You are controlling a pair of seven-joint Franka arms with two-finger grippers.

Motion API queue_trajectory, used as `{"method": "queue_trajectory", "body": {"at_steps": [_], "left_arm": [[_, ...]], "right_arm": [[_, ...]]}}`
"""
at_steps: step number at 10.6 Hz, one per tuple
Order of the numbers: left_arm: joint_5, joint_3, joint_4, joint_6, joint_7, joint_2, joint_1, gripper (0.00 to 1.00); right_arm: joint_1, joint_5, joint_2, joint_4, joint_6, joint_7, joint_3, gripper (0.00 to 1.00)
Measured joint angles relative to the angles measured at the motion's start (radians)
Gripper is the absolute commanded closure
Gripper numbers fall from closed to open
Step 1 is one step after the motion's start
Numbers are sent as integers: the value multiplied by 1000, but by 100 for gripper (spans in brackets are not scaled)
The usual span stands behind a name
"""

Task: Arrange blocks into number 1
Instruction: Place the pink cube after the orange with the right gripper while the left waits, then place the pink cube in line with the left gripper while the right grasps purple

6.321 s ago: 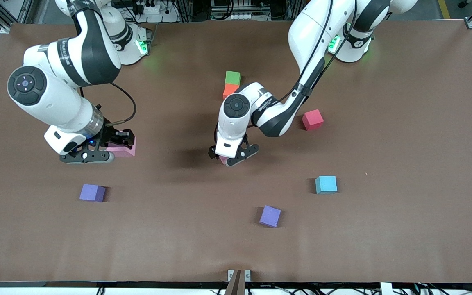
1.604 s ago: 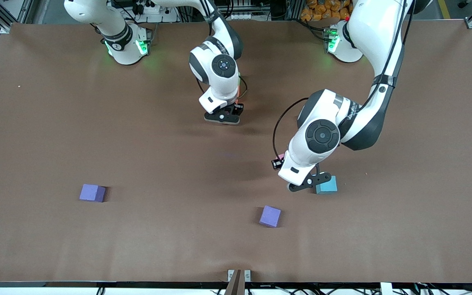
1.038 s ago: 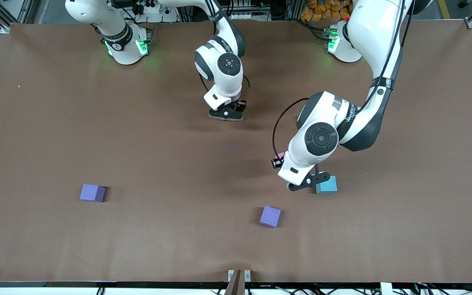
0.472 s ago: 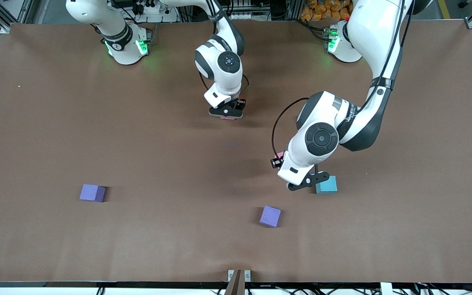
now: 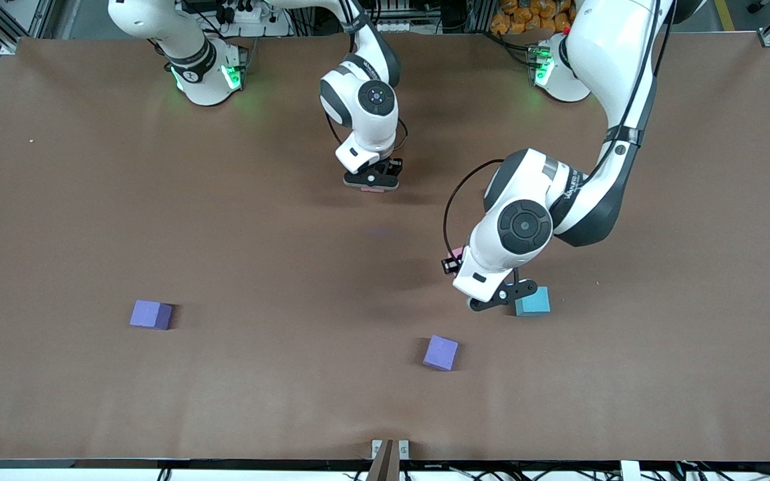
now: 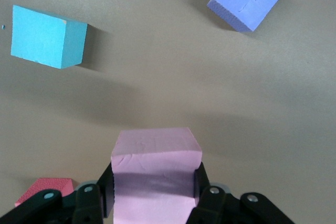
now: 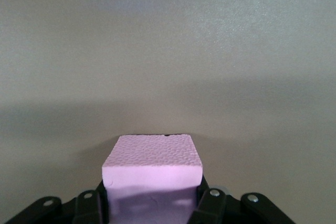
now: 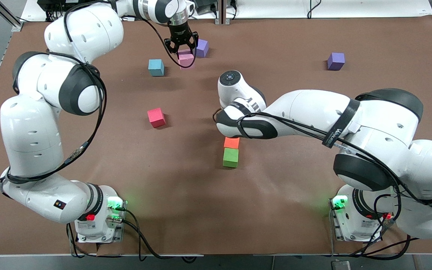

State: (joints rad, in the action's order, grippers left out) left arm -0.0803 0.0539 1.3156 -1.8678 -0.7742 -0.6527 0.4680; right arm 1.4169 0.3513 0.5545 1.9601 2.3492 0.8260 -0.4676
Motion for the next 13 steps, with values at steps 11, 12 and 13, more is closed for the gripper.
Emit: {"method": "queue_trajectory", "body": {"at_steps": [11,12,13], "left_arm": [[0,3,1,-1,-1,-3,5,100],[0,4,1,-2,-1,-4,5,100],[0,4,1,-3,-2,-5,7,100]], "right_arm": [[2,0,8,3,4,13,5,0],[2,0,6,-2,2,-5,-3,0],[2,0,-2,-15,-20,-40,-29,0]]}}
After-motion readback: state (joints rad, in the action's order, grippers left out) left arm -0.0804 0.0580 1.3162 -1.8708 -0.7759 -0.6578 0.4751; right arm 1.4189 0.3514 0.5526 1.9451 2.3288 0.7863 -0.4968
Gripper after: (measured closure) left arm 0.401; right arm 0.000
